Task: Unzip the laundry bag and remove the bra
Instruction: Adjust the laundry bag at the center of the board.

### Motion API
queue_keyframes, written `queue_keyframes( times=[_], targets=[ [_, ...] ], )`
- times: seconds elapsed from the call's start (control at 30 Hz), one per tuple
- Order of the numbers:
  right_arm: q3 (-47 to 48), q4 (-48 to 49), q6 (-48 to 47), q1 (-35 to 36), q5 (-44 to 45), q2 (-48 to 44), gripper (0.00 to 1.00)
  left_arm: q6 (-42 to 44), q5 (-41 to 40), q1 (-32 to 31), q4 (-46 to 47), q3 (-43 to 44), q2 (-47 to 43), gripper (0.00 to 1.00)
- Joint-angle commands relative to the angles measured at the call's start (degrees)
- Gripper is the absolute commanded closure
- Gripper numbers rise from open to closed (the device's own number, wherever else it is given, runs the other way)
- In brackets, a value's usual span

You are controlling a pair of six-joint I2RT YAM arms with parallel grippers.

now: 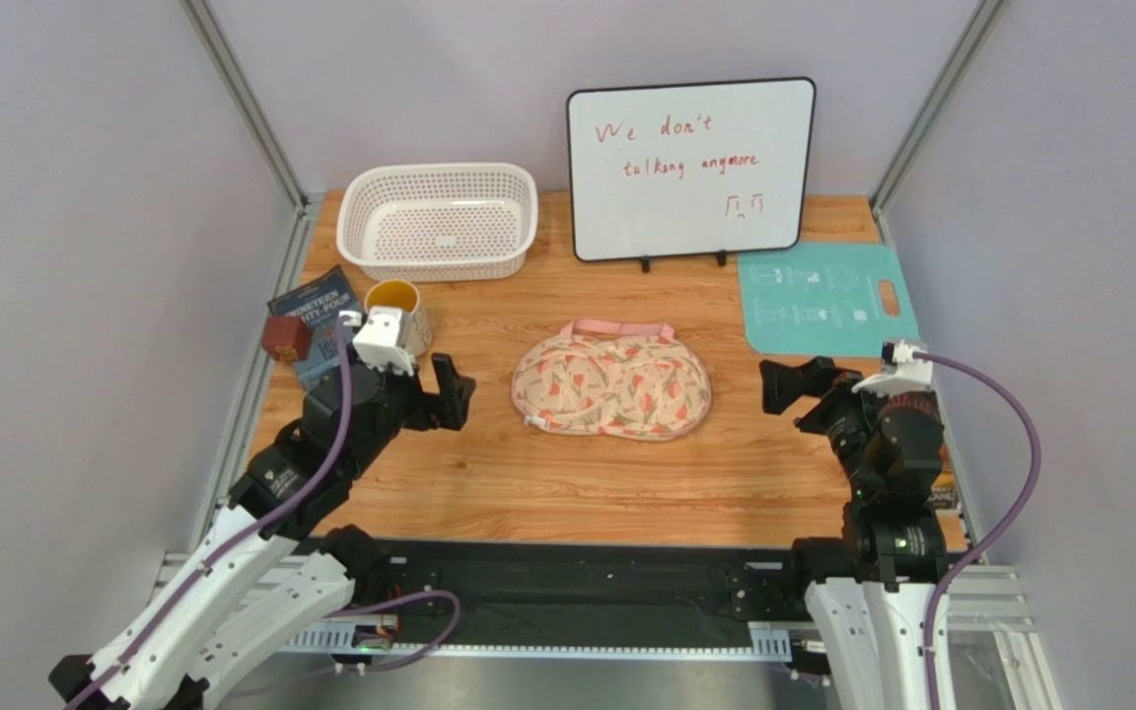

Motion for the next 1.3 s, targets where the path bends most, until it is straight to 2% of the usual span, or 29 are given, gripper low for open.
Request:
queue_keyframes(
  times=[0.0, 0.2, 0.3, 0.37, 0.47, 0.57, 0.63, 0.77, 0.93, 1.1, 1.27],
  targets=[
    [-0.06, 2.01, -0.64, 0.16, -0.44, 0.41, 0.00, -0.04, -1.64, -0.16, 0.27, 1.38, 0.65, 0.00],
    [0.03, 1.93, -0.64, 0.16, 0.00, 0.33, 0.00, -3.12, -1.73, -0.16, -0.52, 1.73, 3.55, 0.00],
    [0.11, 1.75, -0.46, 0.16, -0.17, 0.68, 0.00, 0.82, 2.48, -0.25, 2.01, 0.42, 2.77, 0.03],
    [0.20, 1.66, -0.38, 0.16, -0.08, 1.03, 0.00, 0.84, 2.14, -0.25, 2.38, -0.90, 3.02, 0.03],
    [0.73, 0.61, 0.33, 0.16, -0.43, 3.40, 0.02, 0.22, 0.30, -2.61, 2.29, -1.52, 6.79, 0.06],
    [0.73, -0.09, 1.99, 0.16, -2.89, 6.91, 0.05, -0.30, -5.41, -9.19, 2.81, -1.25, 13.29, 0.06],
    [-0.32, 0.25, 3.49, 0.16, -4.91, 9.37, 0.06, -2.06, -4.30, -11.14, 4.65, -1.60, 16.90, 0.06],
    [-1.91, 0.87, 4.90, 6.30, -3.61, 14.90, 0.06, -4.87, -1.30, -11.23, 7.73, -4.67, 19.02, 0.05],
    [-3.84, 0.35, 9.36, 16.40, 6.85, 21.76, 0.06, -6.89, 0.81, -11.23, 9.14, -8.81, 21.92, 0.05],
    [-6.03, 1.39, 14.47, 18.53, 11.52, 28.71, 0.06, -9.00, 0.73, -11.23, 12.48, -14.69, 17.89, 0.04],
    [-7.36, 8.07, 17.29, 20.29, 12.22, 35.03, 0.09, -8.74, 1.08, -11.23, 11.87, -15.58, 15.42, 0.03]
  ],
)
